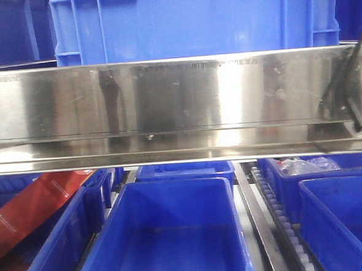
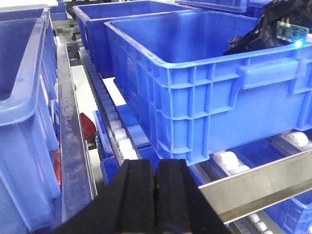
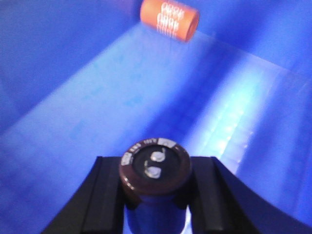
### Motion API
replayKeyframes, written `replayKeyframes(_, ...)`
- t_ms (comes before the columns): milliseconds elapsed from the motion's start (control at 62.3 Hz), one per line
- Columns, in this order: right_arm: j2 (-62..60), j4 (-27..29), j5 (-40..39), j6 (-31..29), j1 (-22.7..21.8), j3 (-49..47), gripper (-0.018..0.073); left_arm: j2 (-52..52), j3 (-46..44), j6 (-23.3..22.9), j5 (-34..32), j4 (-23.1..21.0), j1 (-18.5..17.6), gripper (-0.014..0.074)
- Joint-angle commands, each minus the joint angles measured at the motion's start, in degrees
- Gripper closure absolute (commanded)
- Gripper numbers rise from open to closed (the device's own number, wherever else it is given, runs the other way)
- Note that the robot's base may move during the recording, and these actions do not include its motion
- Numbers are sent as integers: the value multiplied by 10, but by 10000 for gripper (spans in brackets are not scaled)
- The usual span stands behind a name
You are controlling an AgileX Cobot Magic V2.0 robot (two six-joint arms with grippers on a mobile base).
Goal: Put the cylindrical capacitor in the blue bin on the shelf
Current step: 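Lower the right gripper into the same bin and release the capacitor, then raise both open grippers out of the bin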
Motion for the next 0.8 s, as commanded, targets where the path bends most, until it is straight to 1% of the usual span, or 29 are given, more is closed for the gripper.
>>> replayKeyframes(0, -5, 0, -18, -5, 0, -8, 533, -3, 0, -4, -11, -5, 1, 708)
replayKeyframes(16, -5, 0, -17, -5, 0, -8, 482, -3, 0, -4, -11, -5, 1, 708)
replayKeyframes(32, -6, 0, -16, -5, 0, -8, 463, -3, 0, -4, -11, -5, 1, 708)
replayKeyframes(48, -6, 0, -16, -3, 0, -8, 407, -3, 0, -4, -11, -5, 1, 708)
replayKeyframes(64, -6, 0, -15, -3, 0, -8, 387, -3, 0, -4, -11, -5, 1, 708)
replayKeyframes(80, -7, 0, -15, -3, 0, -8, 348, -3, 0, -4, -11, -5, 1, 708)
replayKeyframes(96, -8, 0, -14, -3, 0, -8, 288, -3, 0, -4, -11, -5, 1, 708)
replayKeyframes(176, -10, 0, -9, -2, 0, -8, 104, -3, 0, -4, -11, -5, 1, 708)
replayKeyframes(241, -13, 0, -10, 1, 0, -8, 61, -3, 0, -4, -11, -6, 1, 708)
replayKeyframes(273, -17, 0, -10, 1, 0, -8, 62, -3, 0, -4, -11, -6, 1, 708)
replayKeyframes(369, -32, 0, -11, 1, 0, -8, 102, -3, 0, -4, -11, -7, 1, 708)
replayKeyframes(481, -58, 0, -11, 1, 0, -8, 204, -3, 0, -4, -11, -7, 1, 708)
replayKeyframes(610, -102, 0, 3, 1, -1, -8, 401, -3, 0, -4, -11, -7, 1, 708)
replayKeyframes(626, -109, 0, 6, 1, -1, -8, 412, -3, 0, -4, -11, -7, 1, 708)
replayKeyframes(642, -115, 0, 10, 1, -1, -8, 456, -3, 0, -4, -11, -7, 1, 708)
replayKeyframes(690, -134, 0, 19, 1, -1, -8, 511, -3, 0, -4, -11, -7, 1, 708)
replayKeyframes(786, -173, 0, 30, 1, -1, 3, 662, -3, 0, -4, -11, -7, 1, 708)
